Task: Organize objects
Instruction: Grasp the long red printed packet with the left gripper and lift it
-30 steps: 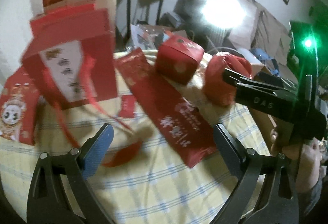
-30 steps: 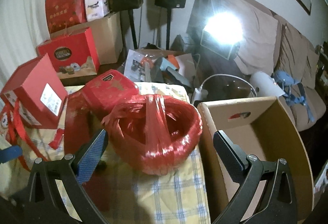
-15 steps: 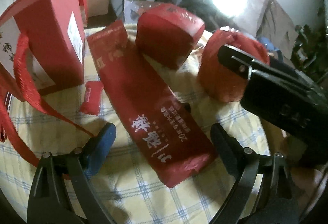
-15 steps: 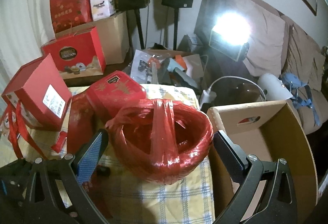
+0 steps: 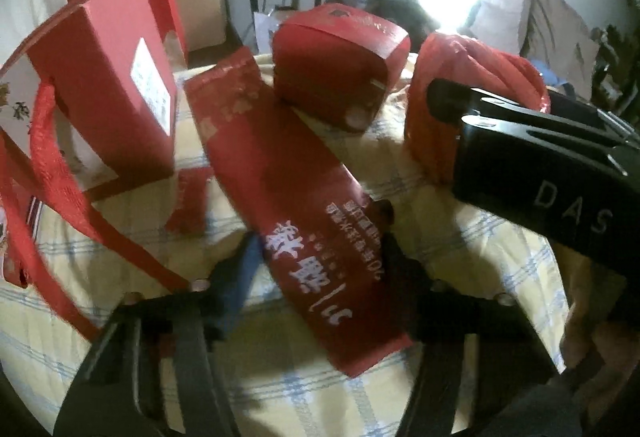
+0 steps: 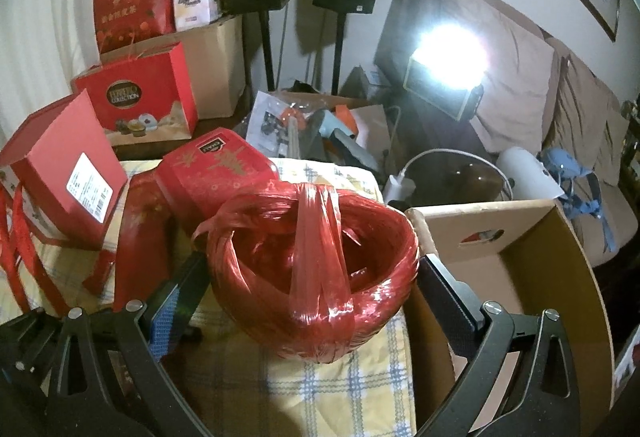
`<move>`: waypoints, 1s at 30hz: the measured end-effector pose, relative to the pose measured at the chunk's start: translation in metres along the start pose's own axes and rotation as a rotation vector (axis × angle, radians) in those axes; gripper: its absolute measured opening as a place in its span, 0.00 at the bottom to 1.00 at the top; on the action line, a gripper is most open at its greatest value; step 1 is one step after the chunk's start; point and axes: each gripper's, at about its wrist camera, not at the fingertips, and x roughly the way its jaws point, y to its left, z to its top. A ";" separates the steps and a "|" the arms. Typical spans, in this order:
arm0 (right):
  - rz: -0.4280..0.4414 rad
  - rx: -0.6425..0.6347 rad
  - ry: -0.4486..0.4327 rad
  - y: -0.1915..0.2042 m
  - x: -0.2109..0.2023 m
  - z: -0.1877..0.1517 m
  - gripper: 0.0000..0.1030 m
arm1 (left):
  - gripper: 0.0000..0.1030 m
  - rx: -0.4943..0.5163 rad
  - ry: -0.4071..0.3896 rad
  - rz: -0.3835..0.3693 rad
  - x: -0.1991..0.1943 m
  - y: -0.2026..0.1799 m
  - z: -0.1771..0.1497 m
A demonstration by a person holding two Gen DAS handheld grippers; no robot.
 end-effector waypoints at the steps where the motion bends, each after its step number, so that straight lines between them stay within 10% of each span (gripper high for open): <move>1: -0.001 -0.013 -0.002 0.001 0.000 0.000 0.97 | 0.49 -0.004 -0.001 -0.008 -0.002 0.002 -0.003; 30: -0.033 0.045 -0.103 -0.037 -0.113 -0.012 0.96 | 0.14 -0.043 -0.111 -0.172 -0.097 0.019 -0.016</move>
